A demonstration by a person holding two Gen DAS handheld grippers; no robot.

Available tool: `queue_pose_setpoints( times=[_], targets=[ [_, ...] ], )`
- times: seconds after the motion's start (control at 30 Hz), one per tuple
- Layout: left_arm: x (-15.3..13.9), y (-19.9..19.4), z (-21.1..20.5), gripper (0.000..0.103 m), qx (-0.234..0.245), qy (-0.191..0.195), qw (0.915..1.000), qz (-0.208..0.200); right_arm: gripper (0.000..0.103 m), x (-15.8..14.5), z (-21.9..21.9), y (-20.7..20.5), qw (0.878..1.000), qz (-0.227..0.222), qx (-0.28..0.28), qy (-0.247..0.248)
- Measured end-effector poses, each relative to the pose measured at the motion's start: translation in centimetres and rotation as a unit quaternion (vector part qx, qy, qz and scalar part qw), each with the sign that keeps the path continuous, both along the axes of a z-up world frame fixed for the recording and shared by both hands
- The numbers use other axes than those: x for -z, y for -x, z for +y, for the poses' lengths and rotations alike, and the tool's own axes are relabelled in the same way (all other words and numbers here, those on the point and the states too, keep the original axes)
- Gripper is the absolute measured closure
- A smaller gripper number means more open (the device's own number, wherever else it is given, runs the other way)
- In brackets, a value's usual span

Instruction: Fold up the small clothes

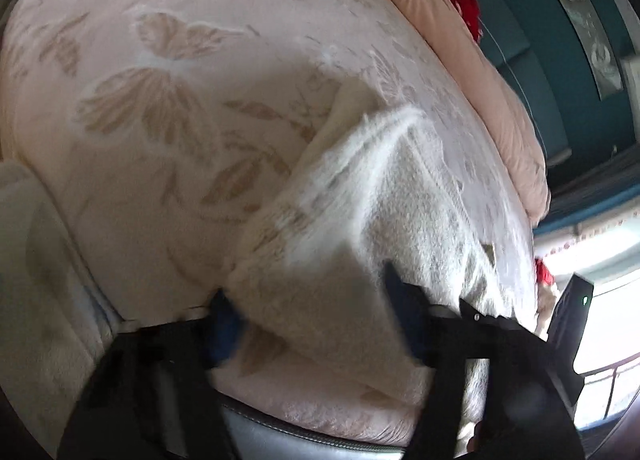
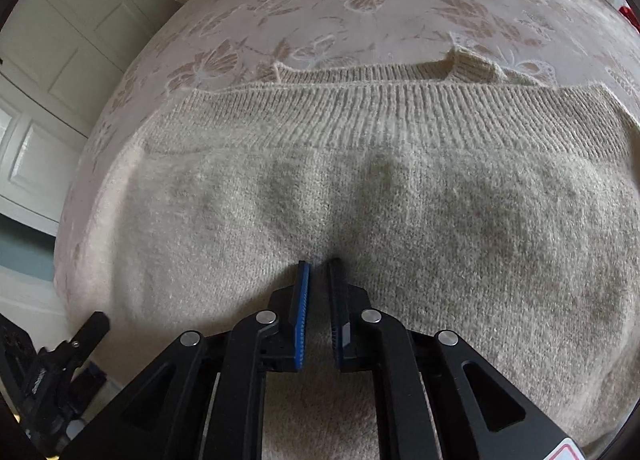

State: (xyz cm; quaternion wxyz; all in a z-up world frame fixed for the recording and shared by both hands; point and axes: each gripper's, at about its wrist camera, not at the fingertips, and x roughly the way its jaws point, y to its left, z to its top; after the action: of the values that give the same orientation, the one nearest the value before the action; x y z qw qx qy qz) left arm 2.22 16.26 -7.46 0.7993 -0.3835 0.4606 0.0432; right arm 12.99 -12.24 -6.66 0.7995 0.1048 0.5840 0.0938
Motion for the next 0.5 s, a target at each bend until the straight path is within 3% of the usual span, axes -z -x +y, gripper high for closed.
queue_pose_setpoints(
  times=[0.1,0.23,0.37,0.5],
  targets=[
    [0.0,-0.4,0.3,0.078,0.004,0.033,0.9995,-0.001,0.096,0.1,0.2,0.0,1.0,-0.007,-0.005,0.01],
    [-4.9,-0.2,-1.2,0.082,0.043,-0.002,0.9967,-0.069,0.096,0.1,0.2,0.0,1.0,-0.013,-0.005,0.008],
    [-11.8,-0.8,-6.0,0.083,0.126,-0.035,0.9804,-0.148,0.096,0.0,-0.2,0.2,1.0,-0.015,0.0,-0.01],
    [-14.9,-1.5,-12.2,0.083,0.202,-0.069,0.961,-0.176,0.096,-0.2,-1.5,0.2,0.998,-0.016,0.002,-0.056]
  ],
)
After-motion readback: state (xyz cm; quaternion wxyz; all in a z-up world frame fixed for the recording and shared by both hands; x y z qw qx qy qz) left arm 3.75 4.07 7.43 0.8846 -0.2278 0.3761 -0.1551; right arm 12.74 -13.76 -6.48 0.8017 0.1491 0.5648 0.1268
